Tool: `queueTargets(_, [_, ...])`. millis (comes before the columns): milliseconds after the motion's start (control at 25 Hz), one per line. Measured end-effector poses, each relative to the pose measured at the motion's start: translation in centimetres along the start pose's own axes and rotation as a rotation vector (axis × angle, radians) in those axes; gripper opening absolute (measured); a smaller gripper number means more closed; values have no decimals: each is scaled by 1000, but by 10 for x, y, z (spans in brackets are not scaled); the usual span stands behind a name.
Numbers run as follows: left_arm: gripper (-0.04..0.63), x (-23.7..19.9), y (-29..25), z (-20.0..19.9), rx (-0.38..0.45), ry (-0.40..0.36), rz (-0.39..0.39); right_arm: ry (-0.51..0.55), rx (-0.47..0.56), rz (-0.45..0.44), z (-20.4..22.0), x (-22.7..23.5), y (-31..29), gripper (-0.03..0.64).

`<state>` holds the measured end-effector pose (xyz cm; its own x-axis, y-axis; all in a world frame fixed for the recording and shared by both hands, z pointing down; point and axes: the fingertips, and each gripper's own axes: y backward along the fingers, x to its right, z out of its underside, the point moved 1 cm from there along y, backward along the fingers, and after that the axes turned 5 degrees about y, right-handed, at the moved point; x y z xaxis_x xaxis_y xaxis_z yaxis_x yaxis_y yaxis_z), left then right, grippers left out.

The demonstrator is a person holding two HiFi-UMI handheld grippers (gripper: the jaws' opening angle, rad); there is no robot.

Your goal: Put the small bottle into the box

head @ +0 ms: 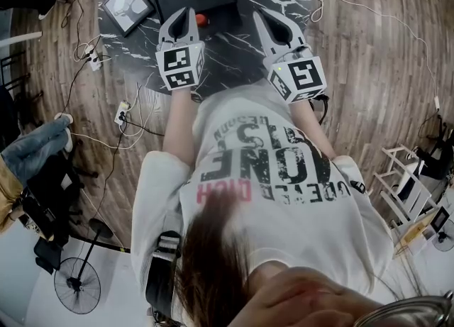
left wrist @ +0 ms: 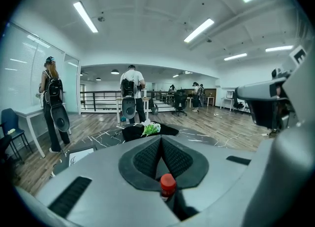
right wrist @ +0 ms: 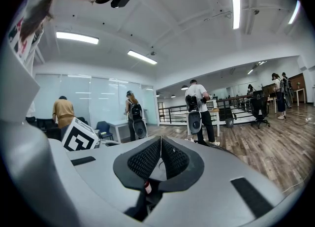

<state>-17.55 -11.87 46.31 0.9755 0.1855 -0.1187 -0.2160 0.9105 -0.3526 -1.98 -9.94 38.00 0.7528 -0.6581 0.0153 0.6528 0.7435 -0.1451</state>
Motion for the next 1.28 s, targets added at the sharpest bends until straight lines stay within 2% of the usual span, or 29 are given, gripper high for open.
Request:
queueTargets(360, [5, 0, 20, -54, 105, -9, -4, -8, 11, 8, -2, 6, 4, 3])
queueTargets(640, [3, 0, 34, -75, 149, -15, -41, -11, 36, 0, -8, 14, 7, 3])
queueTargets(1040, [5, 29, 67, -122, 286, -39, -84, 35, 90, -70, -32, 24, 1, 3])
queueTargets(1280, [4, 48, 78, -133, 320, -33, -113, 60, 106, -110, -47, 37, 6, 3])
